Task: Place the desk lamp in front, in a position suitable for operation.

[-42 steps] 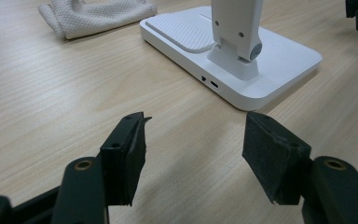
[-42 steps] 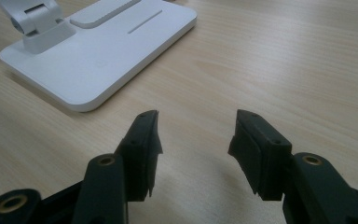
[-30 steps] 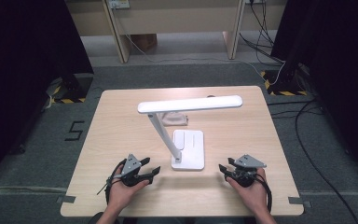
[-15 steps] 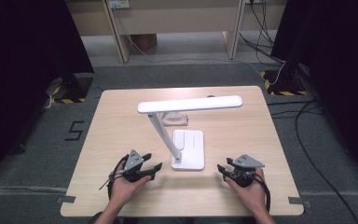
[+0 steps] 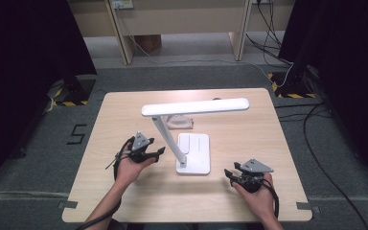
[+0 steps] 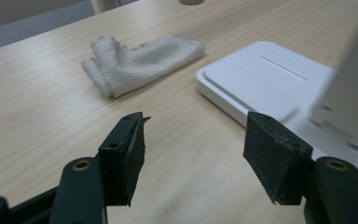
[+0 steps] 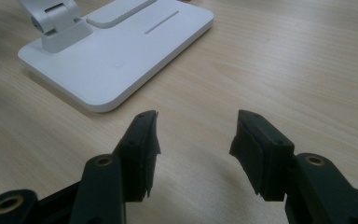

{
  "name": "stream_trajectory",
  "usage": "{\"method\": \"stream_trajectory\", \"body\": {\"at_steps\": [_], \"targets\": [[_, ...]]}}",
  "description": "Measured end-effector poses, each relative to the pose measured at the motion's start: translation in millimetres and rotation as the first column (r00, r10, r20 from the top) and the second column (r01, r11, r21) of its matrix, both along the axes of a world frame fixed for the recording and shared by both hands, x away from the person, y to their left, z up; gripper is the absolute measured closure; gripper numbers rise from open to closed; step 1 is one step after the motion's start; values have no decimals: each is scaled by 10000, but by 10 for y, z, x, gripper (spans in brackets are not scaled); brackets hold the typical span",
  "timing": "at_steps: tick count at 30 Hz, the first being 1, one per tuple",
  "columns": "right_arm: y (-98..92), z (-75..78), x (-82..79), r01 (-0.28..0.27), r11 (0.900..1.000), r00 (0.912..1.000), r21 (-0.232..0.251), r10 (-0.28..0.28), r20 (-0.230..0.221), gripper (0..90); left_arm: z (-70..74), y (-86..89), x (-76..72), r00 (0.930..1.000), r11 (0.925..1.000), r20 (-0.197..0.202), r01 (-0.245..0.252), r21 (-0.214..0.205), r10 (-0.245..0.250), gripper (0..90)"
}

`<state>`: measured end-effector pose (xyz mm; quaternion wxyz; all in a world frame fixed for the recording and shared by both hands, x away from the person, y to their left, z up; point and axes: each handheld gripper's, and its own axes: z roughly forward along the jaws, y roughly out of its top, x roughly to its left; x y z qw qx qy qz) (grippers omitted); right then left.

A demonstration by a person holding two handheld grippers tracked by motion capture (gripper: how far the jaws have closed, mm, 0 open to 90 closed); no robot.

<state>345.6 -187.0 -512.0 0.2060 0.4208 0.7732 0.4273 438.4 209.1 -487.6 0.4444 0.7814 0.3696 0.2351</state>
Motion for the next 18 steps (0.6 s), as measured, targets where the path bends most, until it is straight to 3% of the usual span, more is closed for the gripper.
{"method": "stream_trajectory", "body": {"at_steps": [1,3,4,5,6,7,8,10,11,13,18], "targets": [[2,-1,4,44,10000,10000,39,-44,-16,490,15,10,145,10000,9998,-37,-80,184,81,377],[1,-2,14,36,10000,10000,44,-36,-60,490,22,9,283,9998,9996,-74,-173,206,174,376],[1,-2,19,24,10000,10000,33,-24,-75,490,27,9,390,9997,9987,-52,-220,462,223,374],[1,-4,27,4,10000,10000,19,-4,-75,491,27,9,390,9997,9987,-52,-220,462,223,371],[1,-4,27,4,10000,10000,19,-4,-75,491,30,7,475,9997,9970,-61,-244,731,249,371],[6,-4,34,-2,10000,9999,23,3,-100,491,20,-1,643,9991,9965,-263,-317,778,339,364],[8,-4,35,-10,10000,9999,15,10,-121,491,20,-1,643,9991,9965,-263,-317,778,339,361],[11,-4,40,-29,10000,9999,2,29,-153,490,-25,-21,854,9969,9973,-639,-417,597,455,354],[11,-4,40,-29,10000,9999,2,29,-153,490,-25,-21,854,9969,9973,-639,-417,597,455,351],[11,-5,45,-56,10000,9999,-11,56,-134,490,-74,-41,1039,9938,9978,-933,-573,343,603,345],[12,-4,43,-50,10000,9999,-16,50,-140,489,-105,-127,1164,9939,9984,-990,-458,318,487,333]]}}
